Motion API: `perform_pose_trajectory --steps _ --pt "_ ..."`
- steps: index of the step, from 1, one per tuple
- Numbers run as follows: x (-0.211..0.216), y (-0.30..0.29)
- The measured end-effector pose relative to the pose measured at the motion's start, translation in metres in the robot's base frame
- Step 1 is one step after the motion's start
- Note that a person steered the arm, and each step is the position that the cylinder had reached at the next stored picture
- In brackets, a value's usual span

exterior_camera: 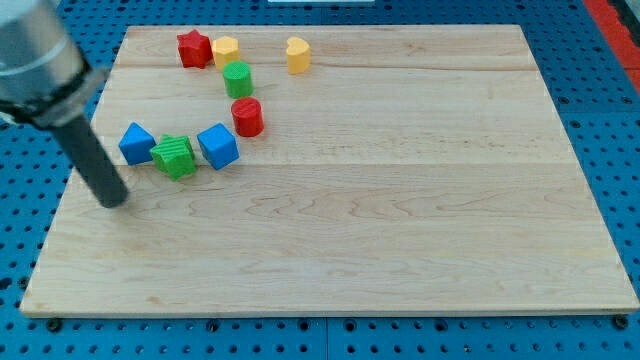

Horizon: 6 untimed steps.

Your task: Point your arm to the center

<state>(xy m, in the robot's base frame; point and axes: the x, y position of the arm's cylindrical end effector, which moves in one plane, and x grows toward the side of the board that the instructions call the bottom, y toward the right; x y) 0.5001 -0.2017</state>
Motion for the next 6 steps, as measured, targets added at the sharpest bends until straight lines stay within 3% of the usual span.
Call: perform_pose_trajectory --steps 1,3,5,6 --pt "-0.004 0.096" --pt "-0.004 0.134" --pt "-0.019 0.322" --pt "-0.037 0.383"
